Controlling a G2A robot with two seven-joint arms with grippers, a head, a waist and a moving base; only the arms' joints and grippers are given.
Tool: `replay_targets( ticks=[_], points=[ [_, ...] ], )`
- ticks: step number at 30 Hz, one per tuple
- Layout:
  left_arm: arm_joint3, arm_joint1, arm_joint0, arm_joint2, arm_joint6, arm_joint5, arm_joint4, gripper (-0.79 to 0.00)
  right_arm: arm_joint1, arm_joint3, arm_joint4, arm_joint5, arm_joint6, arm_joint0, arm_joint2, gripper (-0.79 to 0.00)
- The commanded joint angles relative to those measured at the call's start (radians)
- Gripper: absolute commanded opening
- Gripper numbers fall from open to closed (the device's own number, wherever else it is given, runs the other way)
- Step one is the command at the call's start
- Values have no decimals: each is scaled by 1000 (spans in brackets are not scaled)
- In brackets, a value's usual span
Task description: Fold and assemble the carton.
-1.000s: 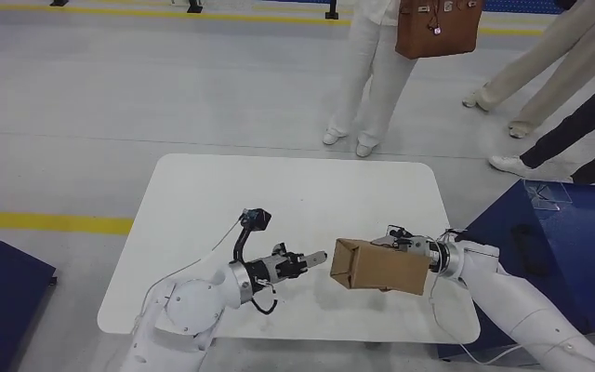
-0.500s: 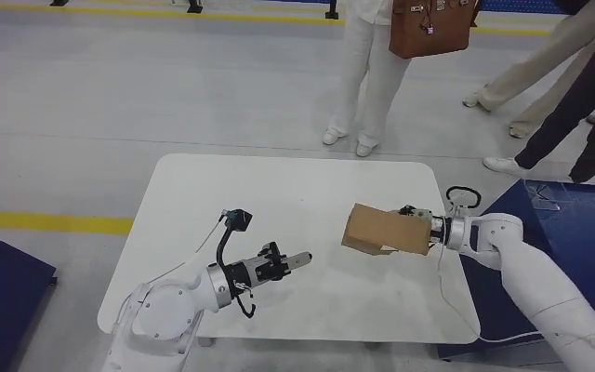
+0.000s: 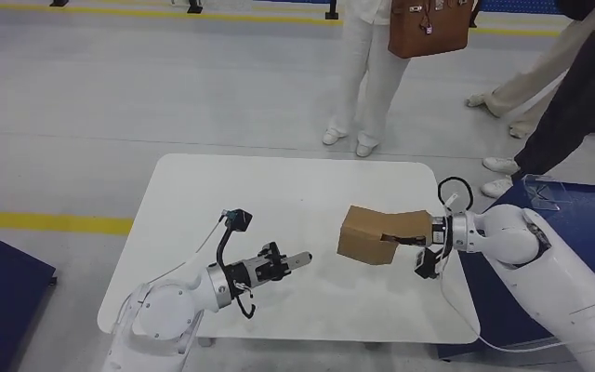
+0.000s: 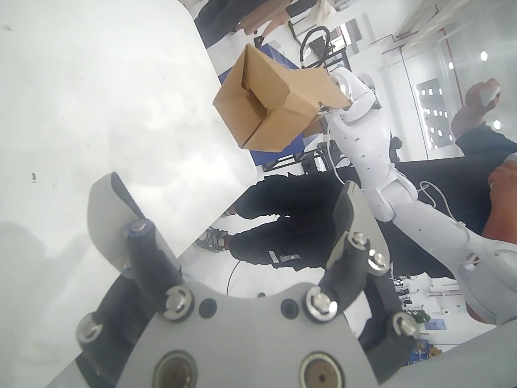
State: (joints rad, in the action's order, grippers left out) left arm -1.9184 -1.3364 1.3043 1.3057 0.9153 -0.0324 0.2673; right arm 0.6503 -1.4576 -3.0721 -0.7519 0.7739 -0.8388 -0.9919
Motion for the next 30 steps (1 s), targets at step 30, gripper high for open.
replay_targets(
  ticks=[30],
  points=[
    [0,0,0,0,0,0,0,0,48,-12,32,1218,580,146,188,-785]
  ],
)
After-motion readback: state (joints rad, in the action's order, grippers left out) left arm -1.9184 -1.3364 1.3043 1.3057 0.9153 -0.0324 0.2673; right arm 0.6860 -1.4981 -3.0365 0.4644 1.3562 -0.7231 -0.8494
